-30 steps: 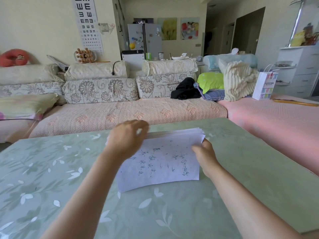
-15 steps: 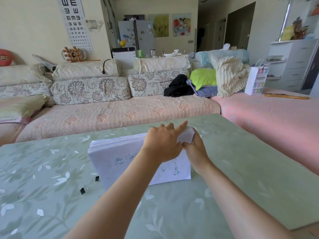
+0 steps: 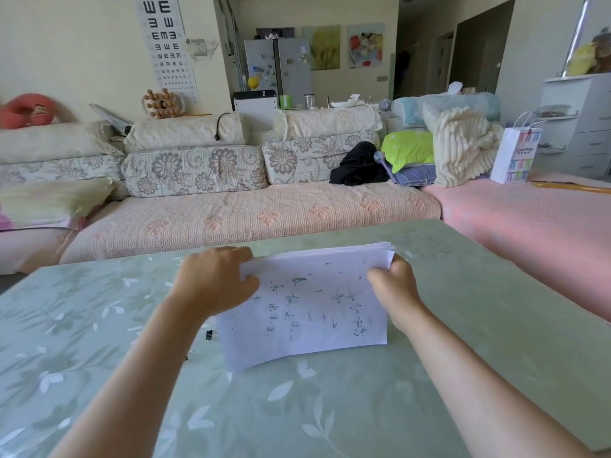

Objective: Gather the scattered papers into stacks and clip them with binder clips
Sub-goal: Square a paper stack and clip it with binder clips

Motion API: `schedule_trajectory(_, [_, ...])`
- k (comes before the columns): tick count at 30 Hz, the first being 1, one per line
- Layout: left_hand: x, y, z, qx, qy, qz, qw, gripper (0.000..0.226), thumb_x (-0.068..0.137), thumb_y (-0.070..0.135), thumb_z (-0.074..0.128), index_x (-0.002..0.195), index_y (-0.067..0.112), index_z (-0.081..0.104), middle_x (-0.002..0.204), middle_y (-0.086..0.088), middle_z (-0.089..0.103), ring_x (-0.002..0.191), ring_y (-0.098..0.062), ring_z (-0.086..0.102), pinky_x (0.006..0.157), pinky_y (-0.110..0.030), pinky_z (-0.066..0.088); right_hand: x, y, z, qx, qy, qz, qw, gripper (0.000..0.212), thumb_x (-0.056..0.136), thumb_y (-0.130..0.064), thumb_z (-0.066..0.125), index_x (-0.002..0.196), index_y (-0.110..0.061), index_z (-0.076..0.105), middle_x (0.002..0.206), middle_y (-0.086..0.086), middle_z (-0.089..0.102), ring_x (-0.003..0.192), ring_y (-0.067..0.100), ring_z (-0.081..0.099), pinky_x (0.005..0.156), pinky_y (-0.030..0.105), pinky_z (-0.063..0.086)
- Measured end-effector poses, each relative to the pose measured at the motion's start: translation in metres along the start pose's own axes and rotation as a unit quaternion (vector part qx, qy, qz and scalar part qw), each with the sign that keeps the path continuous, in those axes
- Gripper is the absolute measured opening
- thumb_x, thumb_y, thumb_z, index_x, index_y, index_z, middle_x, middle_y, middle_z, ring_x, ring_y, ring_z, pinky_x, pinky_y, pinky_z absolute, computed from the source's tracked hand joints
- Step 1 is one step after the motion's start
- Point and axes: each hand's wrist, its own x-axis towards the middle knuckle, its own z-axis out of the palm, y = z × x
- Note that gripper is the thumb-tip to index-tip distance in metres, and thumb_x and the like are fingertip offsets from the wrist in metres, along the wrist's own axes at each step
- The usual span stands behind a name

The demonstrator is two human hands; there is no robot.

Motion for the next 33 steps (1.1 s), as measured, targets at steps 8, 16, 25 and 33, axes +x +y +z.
schedule_trajectory(8, [-0.031,0.001,0.032,-0.635,0.067,-0.3,0.709,0.025,0.064,0.015,0.051,0.088,0.017,0.061,0.074,0.001,0.061,0.062,-0.013,0.053,0.05,-0.018,0.043,-0.004,0.002,0.004,0.057,0.014,0.004,0.998,0.015,0.066,-0.005,0.044,0.063,-0.02,0.043,0.06,-0.003,0.038,0.06,0.017,0.03,0.054,0.028,0.024])
schedule_trajectory(16, [-0.033,0.016,0.05,-0.66,0.11,-0.337,0.662,0.028,0.058,0.014,0.051,0.085,0.018,0.056,0.074,-0.004,0.052,0.07,-0.019,0.048,0.058,-0.028,0.04,-0.009,0.008,0.004,0.06,-0.023,0.0,0.998,0.016,0.063,-0.006,0.044,0.069,-0.02,0.049,0.059,-0.009,0.043,0.055,0.015,0.036,0.053,0.026,0.028])
schedule_trajectory(25, [0.003,-0.003,0.012,-0.062,0.138,-0.084,0.985,0.041,0.071,0.048,0.055,0.111,0.042,0.063,0.11,0.02,0.065,0.105,-0.017,0.057,0.11,-0.045,0.027,-0.008,0.008,0.006,0.005,0.023,0.005,1.0,0.023,0.08,0.003,0.048,0.071,-0.018,0.051,0.061,-0.003,0.04,0.052,0.015,0.031,0.042,0.019,0.027])
schedule_trajectory(33, [0.052,0.11,-0.001,-0.028,-0.044,0.12,0.991,0.033,0.081,0.037,0.056,0.111,0.025,0.052,0.075,0.009,0.05,0.074,-0.019,0.053,0.062,-0.026,0.033,-0.006,0.005,0.005,0.022,0.012,0.005,1.0,0.018,0.078,0.003,0.048,0.083,-0.009,0.06,0.063,-0.001,0.047,0.054,0.016,0.039,0.044,0.022,0.032])
